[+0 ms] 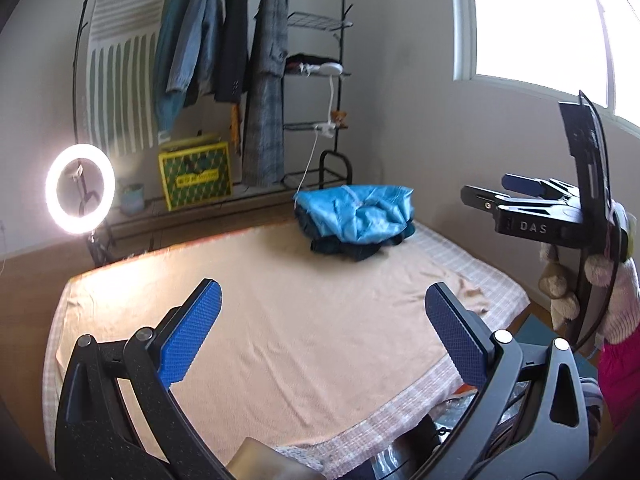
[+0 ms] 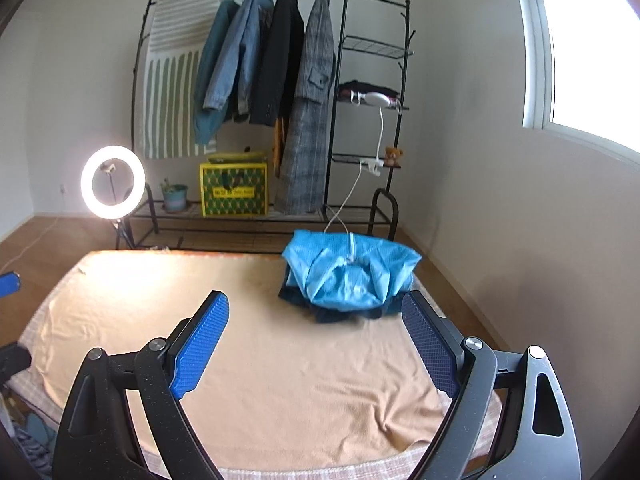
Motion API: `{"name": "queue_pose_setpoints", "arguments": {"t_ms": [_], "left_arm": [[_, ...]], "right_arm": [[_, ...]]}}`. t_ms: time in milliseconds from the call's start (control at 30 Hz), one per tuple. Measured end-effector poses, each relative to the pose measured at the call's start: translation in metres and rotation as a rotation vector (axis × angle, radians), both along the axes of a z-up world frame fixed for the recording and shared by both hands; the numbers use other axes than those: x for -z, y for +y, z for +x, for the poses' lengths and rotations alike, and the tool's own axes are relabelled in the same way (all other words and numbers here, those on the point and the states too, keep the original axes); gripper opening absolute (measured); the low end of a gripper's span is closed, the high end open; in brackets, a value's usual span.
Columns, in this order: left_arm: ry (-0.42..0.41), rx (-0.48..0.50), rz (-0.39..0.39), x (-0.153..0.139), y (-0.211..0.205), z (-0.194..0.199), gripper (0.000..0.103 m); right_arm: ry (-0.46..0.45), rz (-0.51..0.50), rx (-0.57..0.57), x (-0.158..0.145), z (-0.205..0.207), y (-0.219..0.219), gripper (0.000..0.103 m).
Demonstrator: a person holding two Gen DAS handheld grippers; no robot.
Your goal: Fold large clothes
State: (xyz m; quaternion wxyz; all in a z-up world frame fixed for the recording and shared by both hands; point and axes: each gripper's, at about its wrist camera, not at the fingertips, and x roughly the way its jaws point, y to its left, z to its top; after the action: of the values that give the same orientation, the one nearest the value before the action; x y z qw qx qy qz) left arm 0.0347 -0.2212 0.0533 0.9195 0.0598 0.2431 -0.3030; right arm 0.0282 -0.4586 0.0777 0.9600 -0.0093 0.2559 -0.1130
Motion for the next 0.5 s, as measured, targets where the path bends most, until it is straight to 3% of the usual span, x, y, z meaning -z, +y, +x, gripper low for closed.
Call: {"name": "queue_pose_setpoints", "arguments": {"t_ms": [500], "left_arm": [[0.059,-0.054,0.032,0.047,0.008,0.025,0.103]], "right_arm": [[0.07,0.023,0.032,0.073,0.021,-0.007,0.088]]}}
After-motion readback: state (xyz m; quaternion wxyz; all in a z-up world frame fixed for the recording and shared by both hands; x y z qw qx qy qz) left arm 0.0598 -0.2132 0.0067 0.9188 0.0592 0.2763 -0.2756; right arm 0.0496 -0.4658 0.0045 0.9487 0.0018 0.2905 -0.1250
